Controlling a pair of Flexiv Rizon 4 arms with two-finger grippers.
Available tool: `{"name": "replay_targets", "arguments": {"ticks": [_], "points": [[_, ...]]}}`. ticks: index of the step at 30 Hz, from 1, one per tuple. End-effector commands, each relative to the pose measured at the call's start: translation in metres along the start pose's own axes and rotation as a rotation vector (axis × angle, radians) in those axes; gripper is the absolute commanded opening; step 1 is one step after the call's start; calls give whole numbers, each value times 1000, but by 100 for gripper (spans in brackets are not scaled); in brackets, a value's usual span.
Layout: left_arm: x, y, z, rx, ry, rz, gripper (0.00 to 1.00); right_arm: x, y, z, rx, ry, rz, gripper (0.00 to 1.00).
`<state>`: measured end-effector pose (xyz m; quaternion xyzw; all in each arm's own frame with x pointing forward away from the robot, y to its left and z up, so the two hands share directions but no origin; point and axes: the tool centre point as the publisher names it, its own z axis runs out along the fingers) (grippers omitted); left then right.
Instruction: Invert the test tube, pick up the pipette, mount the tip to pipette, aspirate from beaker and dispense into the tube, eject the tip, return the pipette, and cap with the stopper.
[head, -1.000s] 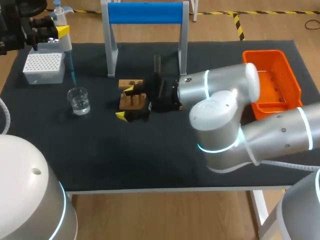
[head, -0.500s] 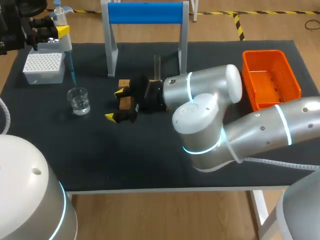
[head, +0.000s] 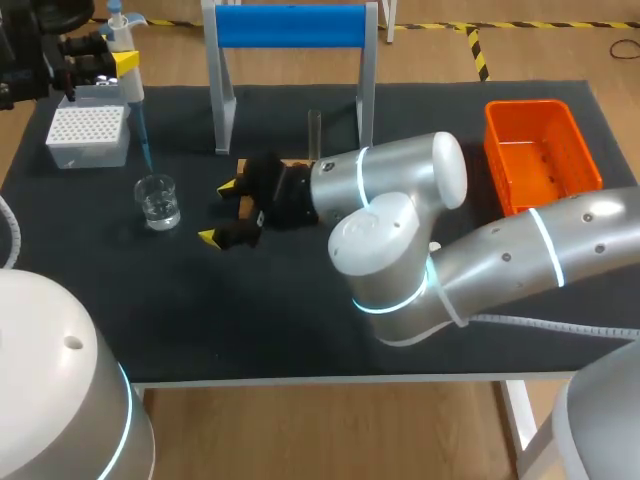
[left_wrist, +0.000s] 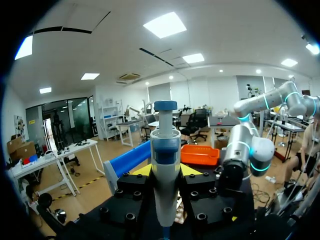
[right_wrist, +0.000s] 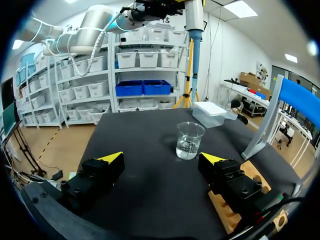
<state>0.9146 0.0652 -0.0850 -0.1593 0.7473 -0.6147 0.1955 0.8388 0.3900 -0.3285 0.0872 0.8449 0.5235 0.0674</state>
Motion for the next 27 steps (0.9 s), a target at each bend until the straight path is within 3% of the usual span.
{"name": "replay_targets", "arguments": {"ticks": [1,21,27], "points": [[0,1,1,3,-4,1,0,1,1,-1,3,-3,1,100],[0,1,1,3,-4,1,0,1,1,-1,3,-3,1,100],[-3,15,2,13,-24,-7,0,1,1,-1,3,-3,1,100]]}}
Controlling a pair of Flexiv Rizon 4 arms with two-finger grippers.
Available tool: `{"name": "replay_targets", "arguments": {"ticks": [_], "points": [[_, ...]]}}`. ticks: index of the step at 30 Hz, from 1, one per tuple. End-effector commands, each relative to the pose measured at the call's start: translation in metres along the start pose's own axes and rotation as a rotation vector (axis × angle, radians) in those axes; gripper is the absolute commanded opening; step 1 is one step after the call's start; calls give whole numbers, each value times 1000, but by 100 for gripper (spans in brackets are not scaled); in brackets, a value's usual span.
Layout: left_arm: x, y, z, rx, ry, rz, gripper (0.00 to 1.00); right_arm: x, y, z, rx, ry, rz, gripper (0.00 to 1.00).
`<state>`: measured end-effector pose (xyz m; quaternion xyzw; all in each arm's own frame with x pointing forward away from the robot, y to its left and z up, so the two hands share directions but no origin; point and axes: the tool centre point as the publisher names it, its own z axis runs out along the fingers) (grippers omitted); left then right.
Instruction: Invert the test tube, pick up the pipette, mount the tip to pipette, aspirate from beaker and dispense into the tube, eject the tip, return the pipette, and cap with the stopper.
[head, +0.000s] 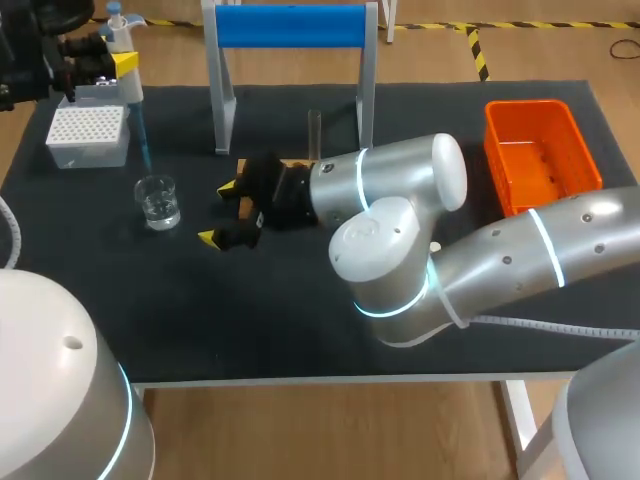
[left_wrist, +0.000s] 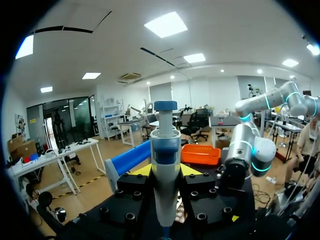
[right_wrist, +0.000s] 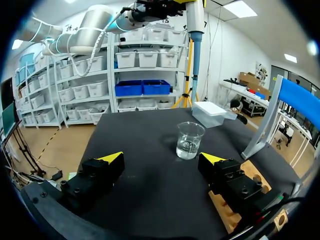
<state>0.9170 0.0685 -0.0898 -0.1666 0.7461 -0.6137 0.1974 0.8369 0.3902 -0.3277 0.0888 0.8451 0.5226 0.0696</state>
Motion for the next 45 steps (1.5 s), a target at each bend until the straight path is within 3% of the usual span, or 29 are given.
{"name": "replay_targets", "arguments": {"ticks": [1,13,45], "points": [[-1,12,3,18,-15,-3,0,0,0,0,2,3,1,100],[-7,39,1,24,-46,-38,0,0,0,0,2,3,1,100],[-15,85,9,34,-67,-94,0,0,0,0,2,3,1,100]]}}
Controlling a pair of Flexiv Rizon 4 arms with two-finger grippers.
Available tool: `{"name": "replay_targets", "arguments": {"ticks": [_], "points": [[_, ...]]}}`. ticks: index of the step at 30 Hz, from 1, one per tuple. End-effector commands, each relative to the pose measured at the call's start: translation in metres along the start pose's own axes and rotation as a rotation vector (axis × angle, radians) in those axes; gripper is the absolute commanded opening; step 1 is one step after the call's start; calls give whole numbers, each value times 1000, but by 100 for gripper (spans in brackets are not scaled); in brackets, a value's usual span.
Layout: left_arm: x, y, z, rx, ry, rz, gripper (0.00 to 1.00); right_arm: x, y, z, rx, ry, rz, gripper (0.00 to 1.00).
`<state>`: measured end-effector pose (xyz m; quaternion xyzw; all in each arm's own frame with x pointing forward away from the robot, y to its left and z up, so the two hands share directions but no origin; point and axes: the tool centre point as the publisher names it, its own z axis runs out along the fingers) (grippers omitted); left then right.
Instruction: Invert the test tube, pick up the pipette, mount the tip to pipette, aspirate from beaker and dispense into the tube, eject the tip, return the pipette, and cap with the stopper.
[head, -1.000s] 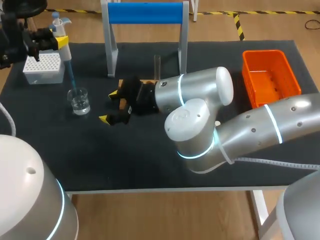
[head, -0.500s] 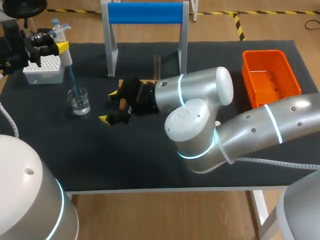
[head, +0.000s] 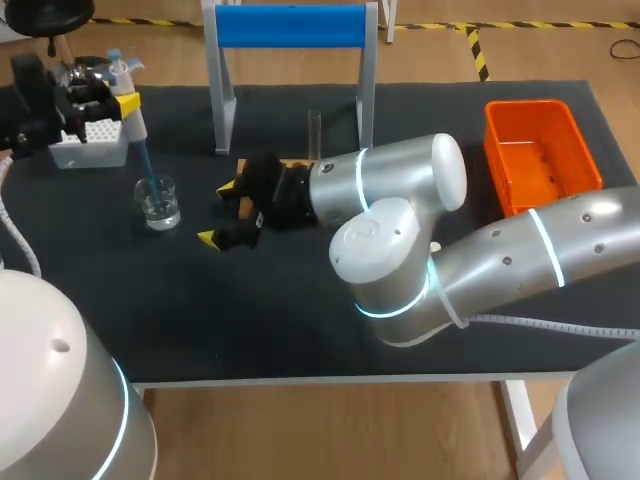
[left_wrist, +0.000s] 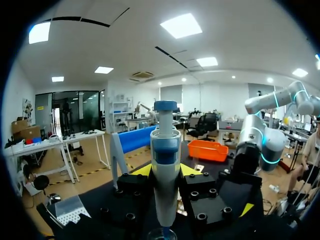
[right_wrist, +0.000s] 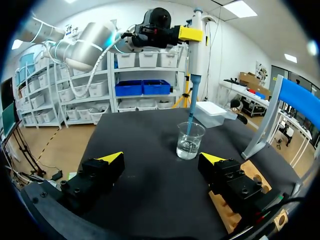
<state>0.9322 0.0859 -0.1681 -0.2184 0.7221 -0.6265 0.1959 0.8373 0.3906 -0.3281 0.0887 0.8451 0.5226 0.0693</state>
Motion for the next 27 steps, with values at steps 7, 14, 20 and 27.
{"name": "replay_targets", "arguments": {"ticks": [7,14,20,27], "points": [[-4,9,3,14,-4,-2,0,0,0,-1,2,2,0,100],[-6,14,4,7,-6,-5,0,0,0,-1,2,2,0,100],[-8,17,4,0,-3,-7,0,0,0,-1,2,2,0,100],[-7,20,5,2,1,-8,0,0,0,-1,2,2,0,100]]}}
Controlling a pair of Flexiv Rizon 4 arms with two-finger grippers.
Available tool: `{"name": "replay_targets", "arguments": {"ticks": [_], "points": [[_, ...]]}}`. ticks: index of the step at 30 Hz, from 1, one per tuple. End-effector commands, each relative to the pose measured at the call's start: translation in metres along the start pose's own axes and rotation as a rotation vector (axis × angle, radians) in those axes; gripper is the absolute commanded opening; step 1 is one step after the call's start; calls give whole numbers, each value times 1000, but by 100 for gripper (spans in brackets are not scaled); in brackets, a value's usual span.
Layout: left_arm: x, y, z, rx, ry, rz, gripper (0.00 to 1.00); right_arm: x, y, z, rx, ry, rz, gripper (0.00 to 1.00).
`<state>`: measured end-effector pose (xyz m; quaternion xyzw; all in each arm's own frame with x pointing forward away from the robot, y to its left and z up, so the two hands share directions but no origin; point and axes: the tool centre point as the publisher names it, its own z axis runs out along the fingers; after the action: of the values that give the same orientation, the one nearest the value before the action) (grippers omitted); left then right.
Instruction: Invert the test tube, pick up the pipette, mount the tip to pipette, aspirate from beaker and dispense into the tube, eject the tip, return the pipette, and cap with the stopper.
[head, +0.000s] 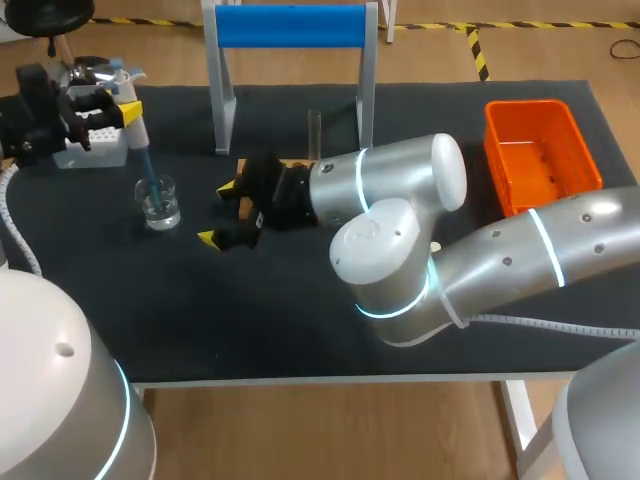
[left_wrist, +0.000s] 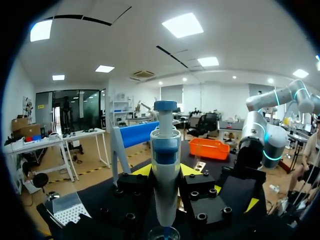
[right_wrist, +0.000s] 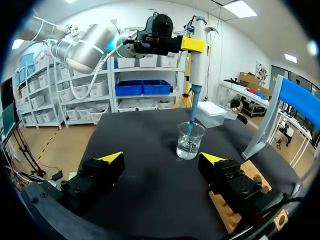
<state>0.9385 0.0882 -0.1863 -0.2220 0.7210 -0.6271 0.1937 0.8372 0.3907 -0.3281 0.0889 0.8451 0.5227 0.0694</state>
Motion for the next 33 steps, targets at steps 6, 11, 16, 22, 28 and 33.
{"name": "replay_targets", "arguments": {"ticks": [6,11,16,22,28,33], "points": [[-1,3,1,9,1,0,0,0,0,-1,2,3,0,100],[0,5,1,8,1,-6,0,0,0,-1,2,3,0,100],[0,6,2,5,2,-8,0,0,0,-1,2,3,0,100],[-1,7,1,7,0,-8,0,0,0,-1,2,3,0,100],[-1,7,1,5,1,-6,0,0,0,-1,2,3,0,100],[-1,7,0,6,4,-5,0,0,0,-1,2,3,0,100]]}}
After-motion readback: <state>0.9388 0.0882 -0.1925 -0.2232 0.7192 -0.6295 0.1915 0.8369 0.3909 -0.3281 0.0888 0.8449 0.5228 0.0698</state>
